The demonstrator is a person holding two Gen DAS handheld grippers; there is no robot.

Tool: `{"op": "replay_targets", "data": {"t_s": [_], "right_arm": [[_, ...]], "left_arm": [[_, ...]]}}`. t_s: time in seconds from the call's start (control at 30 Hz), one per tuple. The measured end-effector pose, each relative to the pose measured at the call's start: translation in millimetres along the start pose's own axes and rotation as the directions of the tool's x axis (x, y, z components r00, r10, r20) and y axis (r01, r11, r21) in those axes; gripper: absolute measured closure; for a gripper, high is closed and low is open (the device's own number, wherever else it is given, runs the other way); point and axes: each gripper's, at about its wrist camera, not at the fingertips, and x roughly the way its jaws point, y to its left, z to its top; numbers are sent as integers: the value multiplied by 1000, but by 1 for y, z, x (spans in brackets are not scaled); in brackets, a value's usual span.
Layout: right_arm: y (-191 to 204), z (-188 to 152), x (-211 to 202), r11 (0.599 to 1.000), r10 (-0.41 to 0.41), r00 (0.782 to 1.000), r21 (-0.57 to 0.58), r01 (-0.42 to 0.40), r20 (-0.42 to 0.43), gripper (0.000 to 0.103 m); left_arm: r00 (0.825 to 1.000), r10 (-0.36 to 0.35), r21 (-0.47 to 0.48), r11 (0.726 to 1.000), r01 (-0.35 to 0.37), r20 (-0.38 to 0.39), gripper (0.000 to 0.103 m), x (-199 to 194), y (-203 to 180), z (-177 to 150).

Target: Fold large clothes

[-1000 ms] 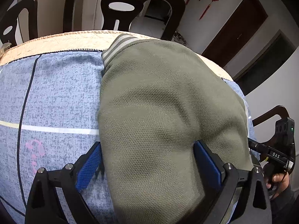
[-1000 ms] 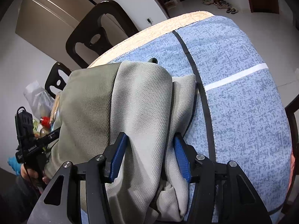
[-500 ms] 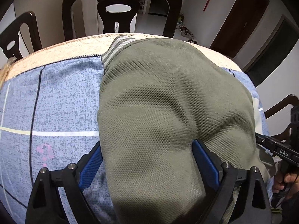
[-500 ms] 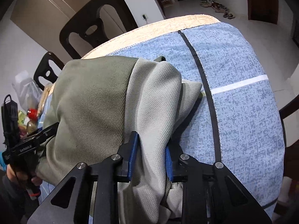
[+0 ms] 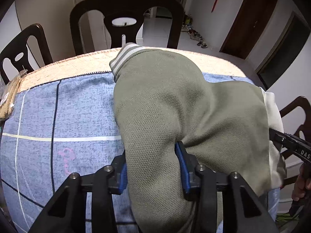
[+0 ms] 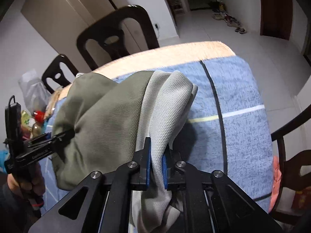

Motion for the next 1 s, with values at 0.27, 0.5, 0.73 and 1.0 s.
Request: {"op": "replay_targets", "data": {"t_s": [0.27,0.5,0.73,1.0], "right_arm": [[46,-25,-29,996,88,996,-37,-87,22,94],[117,-64,-15,982,181,983,-45,-182,-11,95],[179,-92,15,966,251,966,-46,-254,-63,99],[202,-93,40,990,81,993,-108,-91,-89,96]], "left_arm": [[997,-42,-23,999,43,59,61,-57,33,-24],[997,-13,-76,997,19,76,61,-97,106,-73],[998,26,-140,990,-18,51,62,-113,182,-123],[999,-29,-221,975,33,22,59,-83,231,-155]]}}
